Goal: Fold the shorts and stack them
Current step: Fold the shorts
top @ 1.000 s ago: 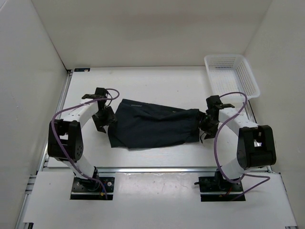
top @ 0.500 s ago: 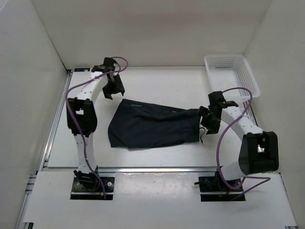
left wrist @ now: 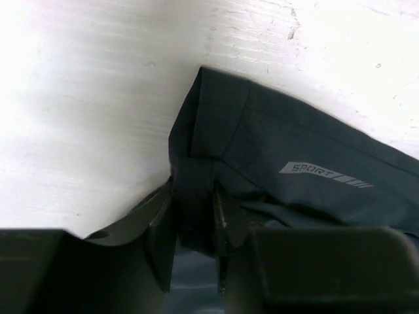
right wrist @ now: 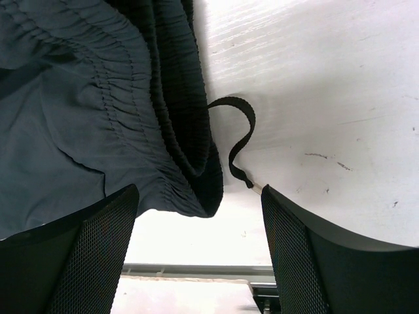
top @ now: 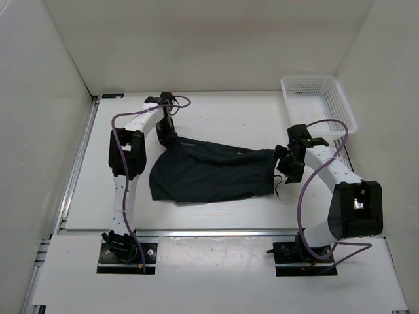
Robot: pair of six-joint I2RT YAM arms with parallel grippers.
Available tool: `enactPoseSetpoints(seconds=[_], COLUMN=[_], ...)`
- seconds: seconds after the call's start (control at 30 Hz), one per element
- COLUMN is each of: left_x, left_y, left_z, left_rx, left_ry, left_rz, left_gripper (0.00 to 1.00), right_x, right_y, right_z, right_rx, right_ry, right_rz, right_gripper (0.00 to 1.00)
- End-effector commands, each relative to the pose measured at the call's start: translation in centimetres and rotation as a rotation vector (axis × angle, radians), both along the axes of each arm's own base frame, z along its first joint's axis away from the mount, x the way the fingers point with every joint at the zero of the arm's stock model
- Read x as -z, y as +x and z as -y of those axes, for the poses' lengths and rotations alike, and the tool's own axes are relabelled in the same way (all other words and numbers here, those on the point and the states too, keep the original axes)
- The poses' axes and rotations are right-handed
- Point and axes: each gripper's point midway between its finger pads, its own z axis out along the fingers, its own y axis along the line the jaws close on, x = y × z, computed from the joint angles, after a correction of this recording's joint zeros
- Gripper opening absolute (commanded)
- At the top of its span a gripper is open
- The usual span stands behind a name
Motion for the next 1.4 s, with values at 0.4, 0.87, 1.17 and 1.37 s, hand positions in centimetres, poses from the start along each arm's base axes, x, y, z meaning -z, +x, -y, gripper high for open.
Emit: enactPoseSetpoints(seconds=[0.4, 0.87, 1.17, 1.37], left_x=[-6.0, -13.4, -9.4, -9.1], left_y=[-0.5, 2.0, 5.2, 4.1], left_z=[-0.1, 0.2, 1.6, 0.4], left_rx=[-0.016, -0.041, -0.030, -0.048], left_ry=[-0.033, -0.067, -0.088, -0.054], left_rz=[0.120, 0.313, 0.256, 0.228], left_gripper=[0.43, 0.10, 0.32, 0.96], right_x=[-1.0, -0.9, -0.1, 2.3], right_y=[0.8, 0.9, 2.0, 2.4], right_z=[0.3, 0.4, -0.8, -2.8], right_rx=[0.005, 0.008, -0.002, -0.024], right_ry=[-0.009, -0.017, 0.044, 0.165], right_rz=[0.026, 0.028, 0.037, 0.020], right_gripper=[0.79, 0.78, 0.93, 0.95])
